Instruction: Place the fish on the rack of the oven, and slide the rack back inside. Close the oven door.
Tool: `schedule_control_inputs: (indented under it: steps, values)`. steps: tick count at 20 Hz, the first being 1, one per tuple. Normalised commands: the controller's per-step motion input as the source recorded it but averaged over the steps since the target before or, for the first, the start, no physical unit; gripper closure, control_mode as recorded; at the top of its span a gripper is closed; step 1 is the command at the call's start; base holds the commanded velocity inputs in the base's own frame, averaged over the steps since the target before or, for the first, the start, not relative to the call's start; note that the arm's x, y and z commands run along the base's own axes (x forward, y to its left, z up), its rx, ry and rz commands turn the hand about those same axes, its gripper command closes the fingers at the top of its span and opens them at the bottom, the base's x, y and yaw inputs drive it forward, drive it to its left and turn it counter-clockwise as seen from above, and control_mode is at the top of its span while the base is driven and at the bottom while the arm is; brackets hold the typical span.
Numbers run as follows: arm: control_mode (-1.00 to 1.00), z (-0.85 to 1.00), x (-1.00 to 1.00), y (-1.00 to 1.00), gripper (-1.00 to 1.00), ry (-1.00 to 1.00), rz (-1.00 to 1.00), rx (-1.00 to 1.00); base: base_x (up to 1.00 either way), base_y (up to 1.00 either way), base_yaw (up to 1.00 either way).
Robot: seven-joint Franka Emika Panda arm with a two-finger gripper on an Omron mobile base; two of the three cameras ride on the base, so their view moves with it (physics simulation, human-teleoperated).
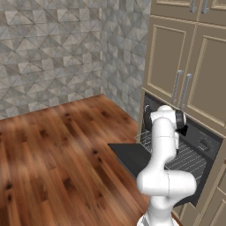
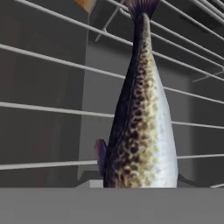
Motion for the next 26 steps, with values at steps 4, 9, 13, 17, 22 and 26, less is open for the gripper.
schedule_control_inputs:
  steps: [4,9,13,17,22,26]
  values:
    - [-1.00,-0.42,-0.25,0.23,-1.00,-0.14,0.00,0.00,0.00,0.00,0.00]
    - [-1.00,-0.13,-0.36,0.31,-1.00,-0.12,0.00,0.00,0.00,0.00,0.00]
    - [-1.00,-0.01,-0.38,0.53,-1.00,-0.13,-0.01,0.00,0.00,0.00,0.00]
    - [-1.00,0.02,-0.48,0.57,-1.00,-0.19,-0.04,0.00,0.00,0.00,0.00]
    - [-1.00,0.15,-0.77,0.68,-1.00,-0.22,-0.03,-0.01,0.00,0.00,0.00]
    - [-1.00,0.03,-0.79,0.89,-1.00,-0.09,-0.01,-0.03,0.00,0.00,0.00]
